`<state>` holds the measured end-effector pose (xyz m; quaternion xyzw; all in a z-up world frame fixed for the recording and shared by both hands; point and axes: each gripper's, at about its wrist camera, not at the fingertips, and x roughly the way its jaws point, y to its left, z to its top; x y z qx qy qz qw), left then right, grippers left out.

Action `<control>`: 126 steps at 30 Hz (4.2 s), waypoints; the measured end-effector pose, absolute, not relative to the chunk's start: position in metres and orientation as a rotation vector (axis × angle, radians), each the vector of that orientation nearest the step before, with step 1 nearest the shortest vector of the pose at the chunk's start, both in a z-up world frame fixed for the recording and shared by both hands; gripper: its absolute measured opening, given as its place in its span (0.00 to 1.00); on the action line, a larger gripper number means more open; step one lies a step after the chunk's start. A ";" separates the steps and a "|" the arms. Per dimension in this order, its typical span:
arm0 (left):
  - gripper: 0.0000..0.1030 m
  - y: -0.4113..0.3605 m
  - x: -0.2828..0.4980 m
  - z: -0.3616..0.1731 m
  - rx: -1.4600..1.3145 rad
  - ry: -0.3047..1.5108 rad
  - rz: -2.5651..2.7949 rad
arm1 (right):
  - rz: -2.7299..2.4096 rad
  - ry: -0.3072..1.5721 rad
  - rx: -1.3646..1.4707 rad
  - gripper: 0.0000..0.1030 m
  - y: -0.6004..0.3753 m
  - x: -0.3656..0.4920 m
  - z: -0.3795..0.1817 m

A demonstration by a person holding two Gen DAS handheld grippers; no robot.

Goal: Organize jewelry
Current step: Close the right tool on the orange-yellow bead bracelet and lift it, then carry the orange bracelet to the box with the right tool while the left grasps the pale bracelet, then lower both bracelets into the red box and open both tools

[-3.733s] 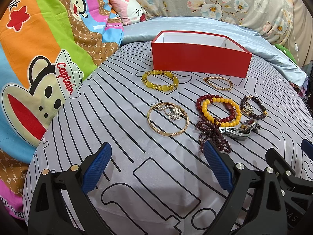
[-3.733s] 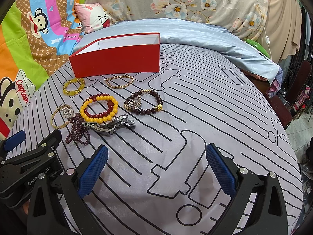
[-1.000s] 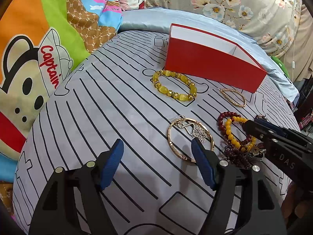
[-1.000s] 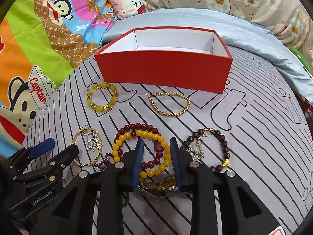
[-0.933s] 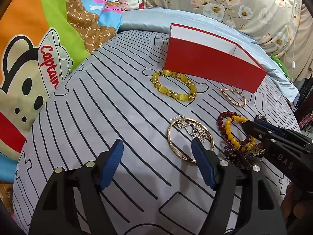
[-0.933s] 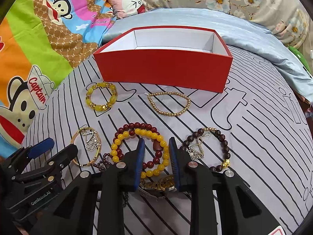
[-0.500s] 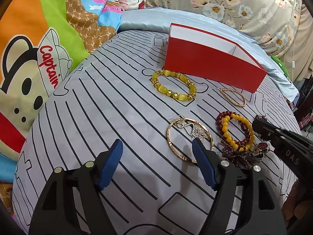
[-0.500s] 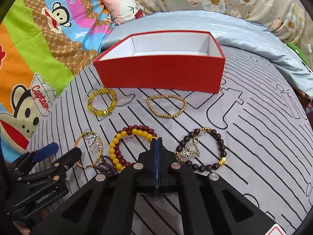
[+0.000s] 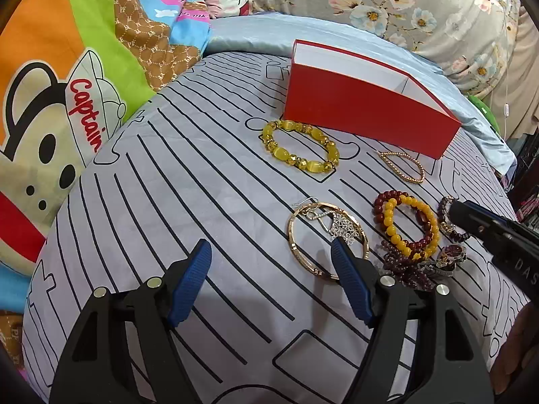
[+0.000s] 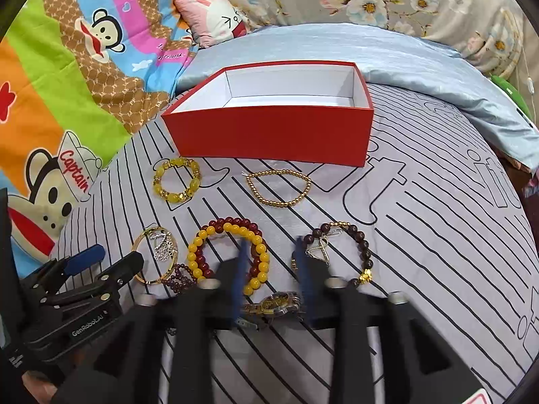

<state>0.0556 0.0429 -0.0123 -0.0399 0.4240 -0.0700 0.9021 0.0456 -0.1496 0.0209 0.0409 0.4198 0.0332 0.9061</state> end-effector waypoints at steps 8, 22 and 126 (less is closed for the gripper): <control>0.71 0.043 0.056 -0.012 -0.081 0.879 -0.151 | 0.103 0.923 0.043 0.25 -0.135 0.064 0.003; 0.71 0.046 0.076 0.005 -0.125 0.867 -0.169 | 0.142 0.873 0.114 0.11 -0.144 0.052 0.024; 0.58 -0.052 0.292 0.084 0.010 0.760 -0.294 | 0.100 0.759 0.081 0.30 -0.199 0.245 0.085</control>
